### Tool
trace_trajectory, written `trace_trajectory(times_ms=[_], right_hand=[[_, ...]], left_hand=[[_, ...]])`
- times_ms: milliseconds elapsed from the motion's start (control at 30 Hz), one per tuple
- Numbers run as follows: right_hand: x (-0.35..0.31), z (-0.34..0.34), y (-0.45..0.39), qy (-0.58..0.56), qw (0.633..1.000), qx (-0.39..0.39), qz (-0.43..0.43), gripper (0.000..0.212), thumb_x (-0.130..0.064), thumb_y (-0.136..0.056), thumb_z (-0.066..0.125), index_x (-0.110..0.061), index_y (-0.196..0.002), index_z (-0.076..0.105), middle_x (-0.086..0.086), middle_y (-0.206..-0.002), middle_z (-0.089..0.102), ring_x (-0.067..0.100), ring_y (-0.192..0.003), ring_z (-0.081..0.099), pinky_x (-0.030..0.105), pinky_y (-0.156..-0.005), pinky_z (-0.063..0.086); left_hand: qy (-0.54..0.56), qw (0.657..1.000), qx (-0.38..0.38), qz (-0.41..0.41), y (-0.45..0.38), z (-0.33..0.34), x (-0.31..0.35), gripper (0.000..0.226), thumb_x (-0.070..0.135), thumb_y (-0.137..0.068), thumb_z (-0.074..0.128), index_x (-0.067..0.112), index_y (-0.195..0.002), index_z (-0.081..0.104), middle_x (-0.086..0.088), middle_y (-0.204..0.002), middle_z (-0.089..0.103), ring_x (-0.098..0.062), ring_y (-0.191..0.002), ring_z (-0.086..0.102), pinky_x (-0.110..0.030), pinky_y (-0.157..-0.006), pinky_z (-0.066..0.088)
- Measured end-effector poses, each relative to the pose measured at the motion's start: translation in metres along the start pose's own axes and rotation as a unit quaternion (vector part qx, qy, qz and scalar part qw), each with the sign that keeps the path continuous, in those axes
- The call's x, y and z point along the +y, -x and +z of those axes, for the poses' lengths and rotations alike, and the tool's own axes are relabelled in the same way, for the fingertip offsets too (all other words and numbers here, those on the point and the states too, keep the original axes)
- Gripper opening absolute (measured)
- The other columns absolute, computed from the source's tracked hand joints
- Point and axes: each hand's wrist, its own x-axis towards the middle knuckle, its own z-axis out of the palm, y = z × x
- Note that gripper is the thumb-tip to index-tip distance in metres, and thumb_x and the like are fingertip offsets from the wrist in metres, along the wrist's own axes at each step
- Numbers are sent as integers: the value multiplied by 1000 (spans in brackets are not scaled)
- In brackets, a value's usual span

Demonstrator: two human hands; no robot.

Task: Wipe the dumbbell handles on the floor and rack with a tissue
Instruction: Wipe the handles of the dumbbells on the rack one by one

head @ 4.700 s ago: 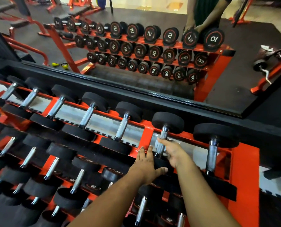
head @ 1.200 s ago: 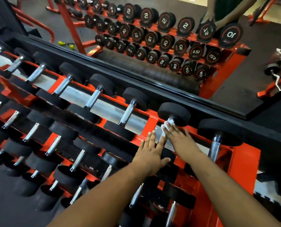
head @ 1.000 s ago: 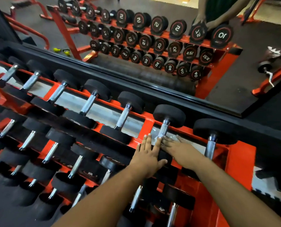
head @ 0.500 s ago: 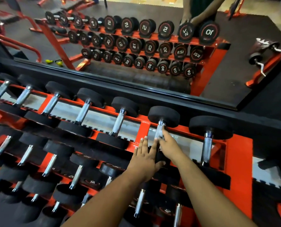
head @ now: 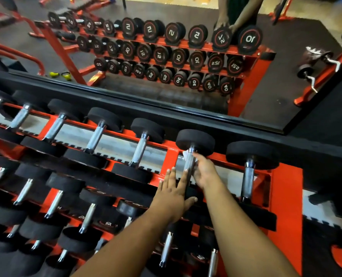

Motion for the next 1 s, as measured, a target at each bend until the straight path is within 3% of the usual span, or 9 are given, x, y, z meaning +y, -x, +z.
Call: trace_trajectory(times_ms=[100,200,367,467,600,667,767,900,1000], right_hand=[[12,-11,7,122,991,-46,29,28,-17,-95,64,-3,-118,68,9,-93,74,17,-72,69,25,-60,55],[7,-18,7,269,962,-43,-31,15,-12,-91,69,-10,-105,72,6,-91,72,13,-72,66,25,-64,51],[0,-20,8,296,954,-27,-33,12,-29,-95,68,-18,-96,72,-1,-92,74,14,-80,65,33,-79,51],[10,-33,17,406,912,-66,-14,16,-27,-93,71,-13,-84,70,6,-83,75,16,-74,67,30,-70,55],[16,-41,25,525,842,8,-125,25,-18,-87,73,-14,-65,62,-3,-59,60,14,-59,57,31,-58,47],[13,-43,32,550,804,23,-226,16,-18,-89,67,-15,-74,71,-1,-66,66,17,-64,60,37,-65,53],[4,-41,43,622,691,-15,-368,26,-23,-96,58,-28,-116,74,-3,-109,75,18,-97,68,37,-87,55],[2,-43,38,824,379,-156,-392,33,-25,-100,45,-28,-127,64,2,-131,65,24,-118,63,37,-101,46],[-11,-54,51,873,267,-162,-374,34,-27,-101,43,-31,-130,62,0,-129,66,24,-118,63,40,-102,46]], left_hand=[[2,1000,-6,-3,1,0,-1,90,66,-98,37,33,-154,-26,-15,-165,-25,-27,-151,-27,-46,-126,-5],[6,1000,-9,1,1,-1,-1,89,66,-99,35,33,-154,-26,-15,-164,-26,-27,-151,-27,-46,-126,-3],[8,1000,-4,2,4,-2,0,89,67,-99,34,36,-147,-33,-14,-164,-27,-27,-151,-26,-47,-126,-3],[11,1000,0,2,3,-2,-1,89,66,-99,36,32,-154,-26,-15,-164,-26,-27,-152,-25,-46,-125,-4],[14,1000,10,9,4,0,-1,90,65,-99,37,35,-151,-31,-15,-165,-25,-28,-152,-24,-46,-124,-4],[20,1000,20,12,4,1,-2,91,64,-99,39,37,-149,-32,-14,-165,-26,-28,-152,-24,-46,-125,-4],[30,999,37,12,7,3,-2,94,64,-98,42,31,-154,-27,-14,-165,-26,-27,-152,-24,-46,-126,-4],[62,995,81,-10,19,10,5,96,59,-100,45,20,-157,-22,-14,-165,-25,-25,-153,-23,-42,-124,-8],[54,994,89,-28,39,23,15,95,57,-100,45,18,-159,-18,-13,-165,-26,-26,-153,-22,-45,-124,-5]])
